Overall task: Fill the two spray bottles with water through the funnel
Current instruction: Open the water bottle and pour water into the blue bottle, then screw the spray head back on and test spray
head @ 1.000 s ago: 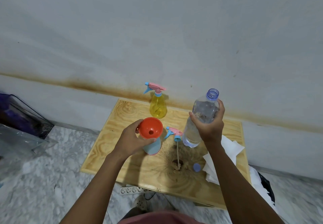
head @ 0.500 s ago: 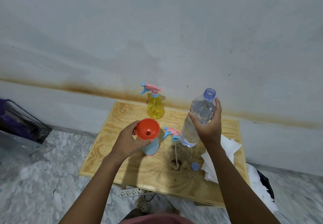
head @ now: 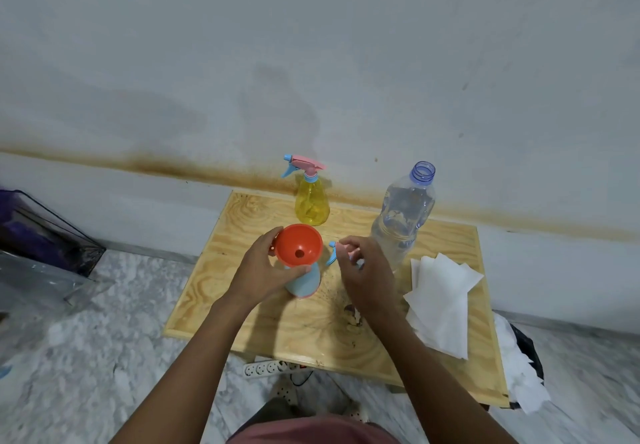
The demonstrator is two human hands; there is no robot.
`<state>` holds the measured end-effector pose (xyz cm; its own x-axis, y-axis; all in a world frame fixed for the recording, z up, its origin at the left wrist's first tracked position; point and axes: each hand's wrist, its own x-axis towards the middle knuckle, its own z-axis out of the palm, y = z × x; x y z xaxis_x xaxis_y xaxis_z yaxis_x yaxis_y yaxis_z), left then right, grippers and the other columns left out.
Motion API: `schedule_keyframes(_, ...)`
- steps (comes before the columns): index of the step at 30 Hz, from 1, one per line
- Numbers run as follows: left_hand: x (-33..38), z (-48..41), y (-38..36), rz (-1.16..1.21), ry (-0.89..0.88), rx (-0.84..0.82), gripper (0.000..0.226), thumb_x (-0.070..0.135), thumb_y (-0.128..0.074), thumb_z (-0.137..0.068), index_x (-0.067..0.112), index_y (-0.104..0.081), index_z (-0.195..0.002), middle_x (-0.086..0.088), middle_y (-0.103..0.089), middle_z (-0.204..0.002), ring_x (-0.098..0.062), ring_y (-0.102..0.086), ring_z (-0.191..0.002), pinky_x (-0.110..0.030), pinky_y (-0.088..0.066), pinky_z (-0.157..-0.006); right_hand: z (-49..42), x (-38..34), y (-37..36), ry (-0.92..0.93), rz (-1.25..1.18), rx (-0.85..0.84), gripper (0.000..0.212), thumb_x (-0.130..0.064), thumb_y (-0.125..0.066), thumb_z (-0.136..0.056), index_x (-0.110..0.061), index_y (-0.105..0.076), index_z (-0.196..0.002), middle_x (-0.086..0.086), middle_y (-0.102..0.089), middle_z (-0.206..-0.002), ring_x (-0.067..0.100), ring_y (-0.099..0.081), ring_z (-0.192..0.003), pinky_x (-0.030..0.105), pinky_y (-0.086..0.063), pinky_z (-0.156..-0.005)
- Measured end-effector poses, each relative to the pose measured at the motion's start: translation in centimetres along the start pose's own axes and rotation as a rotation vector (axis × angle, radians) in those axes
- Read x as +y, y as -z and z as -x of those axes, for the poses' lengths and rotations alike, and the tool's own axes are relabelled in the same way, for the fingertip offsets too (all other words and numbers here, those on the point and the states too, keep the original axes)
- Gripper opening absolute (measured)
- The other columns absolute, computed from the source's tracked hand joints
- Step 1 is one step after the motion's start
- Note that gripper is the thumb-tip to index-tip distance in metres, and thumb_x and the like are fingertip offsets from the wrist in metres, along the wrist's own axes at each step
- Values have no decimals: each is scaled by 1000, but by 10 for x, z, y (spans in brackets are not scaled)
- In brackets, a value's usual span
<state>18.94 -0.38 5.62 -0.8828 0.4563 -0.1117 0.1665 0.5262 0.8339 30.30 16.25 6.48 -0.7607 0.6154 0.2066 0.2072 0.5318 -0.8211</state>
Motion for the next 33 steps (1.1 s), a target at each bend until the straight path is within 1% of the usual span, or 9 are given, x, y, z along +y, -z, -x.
schedule_keyframes(4,0,3,-2,39,-26,-22,94,40,-90,-64,28,-41,-143,12,-51,-130,-9,-54,-111,-21,-43,-84,-26,-13,-18,-322,-68,-260,35,-47,-59,-90,-22,-67,-114,-7,-69,-99,11,-63,-89,34,-52,-82)
schedule_keyframes(8,-5,3,-3,56,-29,-65,111,46,-90,-61,31,-26,-151,12,-43,-136,-9,-51,-117,-31,-45,-97,-36,-18,-28,-312,-6,-290,22,-30,-59,-88,-16,-76,-90,-10,-67,-75,10,-63,-77,29,-49,-72)
schedule_keyframes(12,-24,1,1,110,7,-130,127,51,-91,-56,39,-13,-154,12,-41,-138,-9,-49,-119,-25,-44,-87,-41,-19,-30,-248,63,-269,20,-23,-59,-88,-15,-76,-83,-7,-70,-72,9,-65,-71,29,-54,-69)
schedule_keyframes(14,-30,-2,1,129,17,-159,120,53,-91,-55,39,-21,-152,11,-43,-139,-11,-49,-120,-24,-45,-88,-43,-20,-30,-211,72,-248,19,-22,-60,-91,-13,-77,-91,-6,-70,-76,7,-64,-72,24,-53,-70)
schedule_keyframes(17,-38,-11,-9,143,9,-153,84,47,-91,-57,38,-50,-129,7,-57,-128,-12,-55,-117,-34,-50,-93,-42,-20,-31,-177,107,-273,20,-24,-62,-92,-11,-76,-97,-1,-73,-82,9,-66,-75,27,-56,-73)
schedule_keyframes(22,-43,-22,-20,106,32,-159,58,29,-89,-68,21,-58,-117,10,-62,-102,-8,-59,-92,-6,-39,-65,-41,-14,-31,-165,157,-289,20,-26,-62,-94,-11,-74,-102,0,-73,-86,11,-67,-77,30,-58,-78)
schedule_keyframes(25,-52,-26,-25,83,27,-150,52,26,-86,-72,12,-62,-117,3,-65,-103,-15,-62,-94,-6,-38,-63,-39,-12,-30,-162,155,-282,20,-26,-62,-95,-13,-74,-102,0,-73,-86,13,-67,-77,34,-59,-77)
schedule_keyframes(29,-56,-29,-28,69,-11,-151,52,37,-84,-73,18,-62,-116,6,-64,-106,-14,-61,-98,-13,-42,-68,-33,-15,-18,-122,89,-201,18,-21,-62,-95,-12,-73,-106,-4,-70,-86,7,-66,-78,11,-51,-69)
schedule_keyframes(33,-56,-29,-26,89,-40,-177,58,35,-83,-75,26,-59,-127,11,-59,-119,-8,-57,-108,-11,-43,-73,-18,0,3,-202,-17,-69,12,-14,-67,-92,-15,-71,-103,-4,-72,-86,5,-69,-77,13,-53,-67)
